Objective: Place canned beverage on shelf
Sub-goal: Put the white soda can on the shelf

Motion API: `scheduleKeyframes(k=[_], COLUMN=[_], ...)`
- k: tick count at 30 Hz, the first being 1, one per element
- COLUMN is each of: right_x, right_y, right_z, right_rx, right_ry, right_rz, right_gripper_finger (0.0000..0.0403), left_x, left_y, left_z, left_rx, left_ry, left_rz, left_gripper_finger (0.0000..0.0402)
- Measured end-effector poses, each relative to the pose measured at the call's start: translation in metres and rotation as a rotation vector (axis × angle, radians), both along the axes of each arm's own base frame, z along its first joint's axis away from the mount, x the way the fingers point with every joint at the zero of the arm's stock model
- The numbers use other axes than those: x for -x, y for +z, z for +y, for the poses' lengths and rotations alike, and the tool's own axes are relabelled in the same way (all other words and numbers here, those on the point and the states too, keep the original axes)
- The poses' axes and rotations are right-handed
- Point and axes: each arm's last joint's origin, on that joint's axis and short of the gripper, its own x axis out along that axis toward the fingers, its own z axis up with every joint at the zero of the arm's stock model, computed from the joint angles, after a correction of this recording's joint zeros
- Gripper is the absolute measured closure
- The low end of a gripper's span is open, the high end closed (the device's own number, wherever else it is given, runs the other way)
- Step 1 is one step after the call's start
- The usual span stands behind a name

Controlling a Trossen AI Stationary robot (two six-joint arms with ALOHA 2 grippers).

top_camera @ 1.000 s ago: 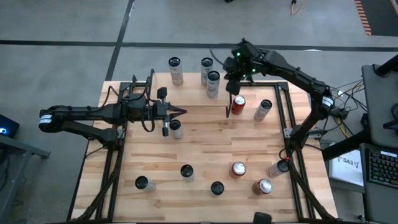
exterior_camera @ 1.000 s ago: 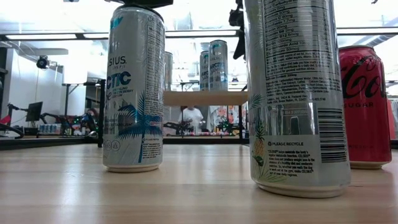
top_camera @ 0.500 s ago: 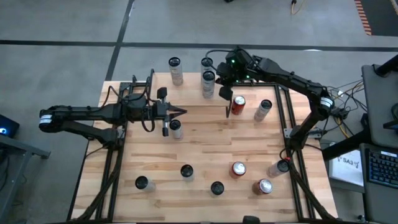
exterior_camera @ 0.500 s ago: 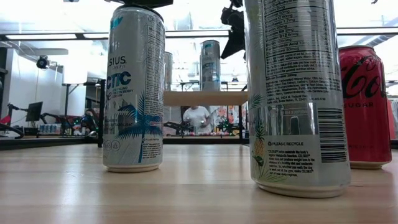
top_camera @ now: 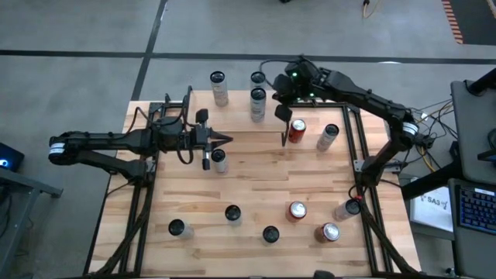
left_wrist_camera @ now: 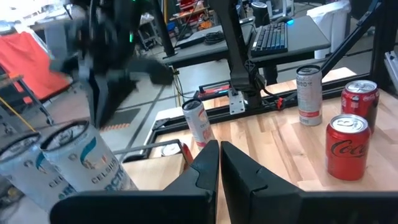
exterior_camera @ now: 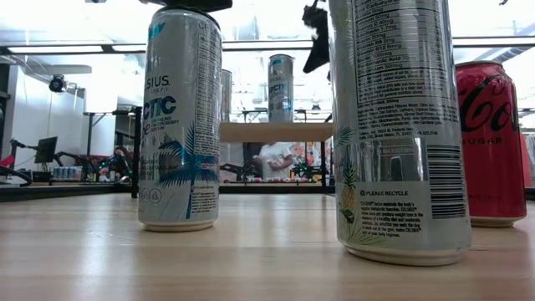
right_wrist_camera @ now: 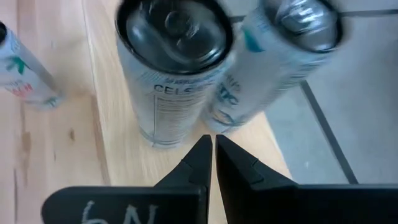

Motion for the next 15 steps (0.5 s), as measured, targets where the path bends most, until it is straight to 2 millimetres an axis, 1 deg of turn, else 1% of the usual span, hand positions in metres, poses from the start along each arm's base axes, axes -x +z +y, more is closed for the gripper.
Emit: scheduleKeyframes(k=[4, 7, 10, 15], right_x=[0.008, 0.009, 0.013, 0.012], right_y=[0.014, 0.021, 0.029, 0.028], right_z=[0.02, 0.042, 0.068, 0.112], right_rx=[-0.01, -0.025, -0.031, -0.059], right_ry=[0.022, 0.062, 0.112, 0.175], right_rz=[-0.03, -0.056, -0.096, -0.14], right_gripper_finger=[0.039, 0.039, 0.039, 0.039], left_x=[0.0, 0.0, -0.001, -0.001], left_y=[-0.002, -0.002, -0.002, -0.002], left_z=[0.0, -0.004, -0.01, -0.022], left_rx=[0.055, 0.1, 0.129, 0.158], left_ry=[0.005, -0.005, -0.049, -0.102], left_rz=[0.009, 0.003, 0.003, 0.006], left_gripper_finger=[0.0402, 0.0402, 0.0402, 0.0402])
